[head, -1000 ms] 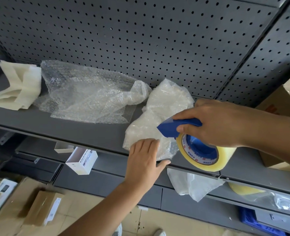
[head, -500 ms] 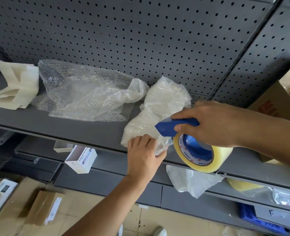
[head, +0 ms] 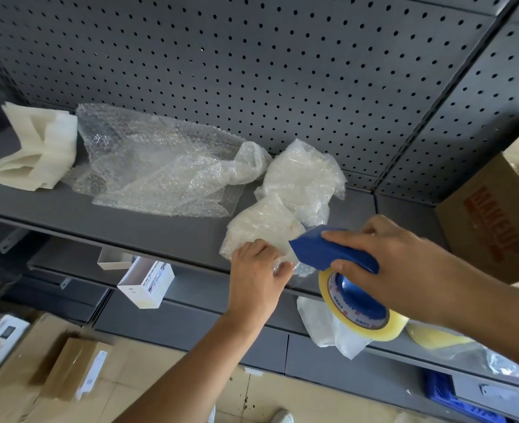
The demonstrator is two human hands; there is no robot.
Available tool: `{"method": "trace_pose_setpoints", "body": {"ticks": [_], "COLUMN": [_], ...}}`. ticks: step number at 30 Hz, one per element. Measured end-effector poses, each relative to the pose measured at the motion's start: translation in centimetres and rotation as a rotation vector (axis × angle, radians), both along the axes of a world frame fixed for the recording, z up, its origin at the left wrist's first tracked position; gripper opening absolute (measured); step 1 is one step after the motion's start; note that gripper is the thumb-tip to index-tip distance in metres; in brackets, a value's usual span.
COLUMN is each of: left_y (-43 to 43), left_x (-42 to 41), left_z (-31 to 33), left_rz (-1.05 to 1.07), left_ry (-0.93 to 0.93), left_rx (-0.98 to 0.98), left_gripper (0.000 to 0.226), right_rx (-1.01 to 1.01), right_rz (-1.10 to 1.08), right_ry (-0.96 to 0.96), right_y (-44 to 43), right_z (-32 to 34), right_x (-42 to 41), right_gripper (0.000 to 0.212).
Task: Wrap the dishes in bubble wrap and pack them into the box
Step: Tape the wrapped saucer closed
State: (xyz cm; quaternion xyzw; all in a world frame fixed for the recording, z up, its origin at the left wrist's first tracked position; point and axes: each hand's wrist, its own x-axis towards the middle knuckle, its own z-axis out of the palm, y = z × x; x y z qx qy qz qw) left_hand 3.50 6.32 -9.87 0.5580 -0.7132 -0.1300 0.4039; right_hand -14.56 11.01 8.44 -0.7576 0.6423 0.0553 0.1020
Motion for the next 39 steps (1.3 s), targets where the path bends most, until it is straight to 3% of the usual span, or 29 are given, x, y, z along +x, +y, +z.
{"method": "trace_pose_setpoints", "body": {"ticks": [4,8,12,14,17,19,22,24,26,29,31,34,36,39], "left_y": [-0.1,-0.3,0.2,0.2,-0.3,-1.0,-2.6,-3.9,-5.3,-7.6,-8.5,-8.6,-8.3,-7.8], "left_x": [0.5,1.7,3.9,4.9,5.5,5.4,5.9,6.9,7.9,8.0,7.3,6.0,5.6,5.7], "left_z": [0.6,0.5,0.8,1.2,2.1,3.0,5.5,7.6,9.3,9.5,9.1,8.5,8.3,7.6], "left_rz": [-0.029,-0.154,-0.223,-0.152,-0.028,-0.025,-0.199,-0.32,-0.384,-0.276,-0.251,-0.28,-0.267,-0.191], "left_ry": [0.06,0.083,0.072,0.106,-0.028,-0.1,-0.038,0.009,0.108,0.122,0.032,0.077,0.213,0.471], "left_rx": [0.046,0.059,0.029,-0.024,-0.046,0.082,0.557,0.841,0.976,0.948,0.97,1.066,1.091,1.112], "left_gripper": [0.021,0.013,0.037,0.043,0.07,0.097,0.129,0.136,0.125,0.06,0.055,0.044,0.037,0.043], "right_rx": [-0.007,-0.027,-0.024,-0.033,-0.035,-0.03,-0.04,-0.037,-0.039,-0.048,-0.055,-0.075,-0.092,-0.122], "right_rz": [0.008,0.017,0.015,0.02,0.026,0.025,0.034,0.032,0.025,0.03,0.034,0.053,0.079,0.109], "right_ry": [-0.002,-0.01,-0.006,-0.009,-0.019,-0.021,0.0,-0.007,-0.028,-0.031,-0.032,-0.061,-0.085,-0.119], "right_y": [0.9,1.2,1.3,1.4,1.6,1.7,1.7,1.7,1.7,1.8,1.9,1.9,2.0,2.3], "right_z": [-1.6,-2.4,-2.7,-2.9,-3.0,-3.1,-3.3,-3.5,-3.5,-3.6,-3.8,-4.2,-4.3,-4.1], "right_x": [0.2,0.6,0.4,0.4,0.7,0.7,0.8,0.8,0.8,0.5,0.2,-0.3,-0.8,-1.5], "right_gripper": [0.054,0.054,0.053,0.053,0.052,0.052,0.054,0.057,0.059,0.059,0.059,0.055,0.052,0.05]}}
